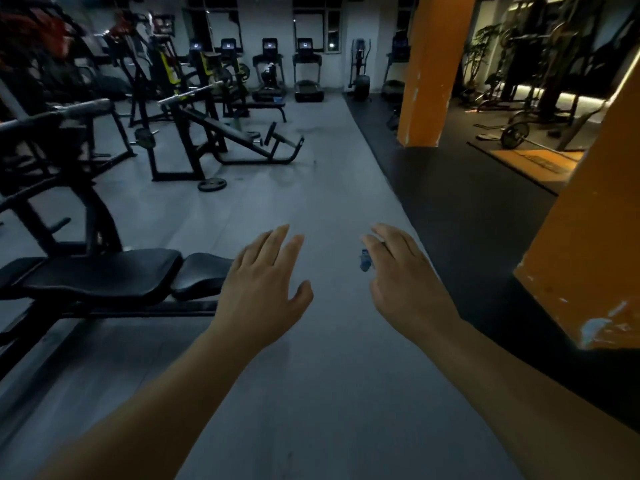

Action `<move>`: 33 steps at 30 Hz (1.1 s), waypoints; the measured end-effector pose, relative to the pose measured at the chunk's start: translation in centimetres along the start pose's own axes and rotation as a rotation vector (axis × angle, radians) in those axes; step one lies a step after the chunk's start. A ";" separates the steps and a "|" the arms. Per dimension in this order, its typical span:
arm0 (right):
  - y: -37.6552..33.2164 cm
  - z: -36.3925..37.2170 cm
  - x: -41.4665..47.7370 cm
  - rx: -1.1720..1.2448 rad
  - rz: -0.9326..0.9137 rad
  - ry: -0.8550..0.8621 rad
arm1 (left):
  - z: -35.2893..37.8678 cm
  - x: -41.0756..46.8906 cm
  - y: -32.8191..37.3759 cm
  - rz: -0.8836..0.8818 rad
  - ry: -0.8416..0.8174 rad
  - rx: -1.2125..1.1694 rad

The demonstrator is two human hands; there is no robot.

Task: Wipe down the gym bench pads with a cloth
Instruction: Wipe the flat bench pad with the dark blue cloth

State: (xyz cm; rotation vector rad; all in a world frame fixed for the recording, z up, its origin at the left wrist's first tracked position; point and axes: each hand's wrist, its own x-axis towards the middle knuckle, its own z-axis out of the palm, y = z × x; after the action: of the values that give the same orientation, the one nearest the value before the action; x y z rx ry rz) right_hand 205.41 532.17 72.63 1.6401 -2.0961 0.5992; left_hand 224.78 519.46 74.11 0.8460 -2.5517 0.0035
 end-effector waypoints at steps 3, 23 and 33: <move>5.7 4.3 6.5 -0.053 0.005 -0.031 | 5.1 10.0 -1.9 0.025 -0.048 -0.038; 48.9 33.4 57.5 -0.075 -0.021 -0.030 | 32.8 76.5 -8.4 0.033 -0.018 -0.021; 65.0 52.1 86.8 -0.109 -0.021 -0.040 | 47.8 110.6 -20.7 0.028 0.003 -0.035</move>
State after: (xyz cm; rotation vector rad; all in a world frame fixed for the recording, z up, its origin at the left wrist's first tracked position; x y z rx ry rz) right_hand 119.85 447.54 73.17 1.6239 -2.0977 0.4415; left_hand 138.06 433.21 74.40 0.7961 -2.5537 -0.0306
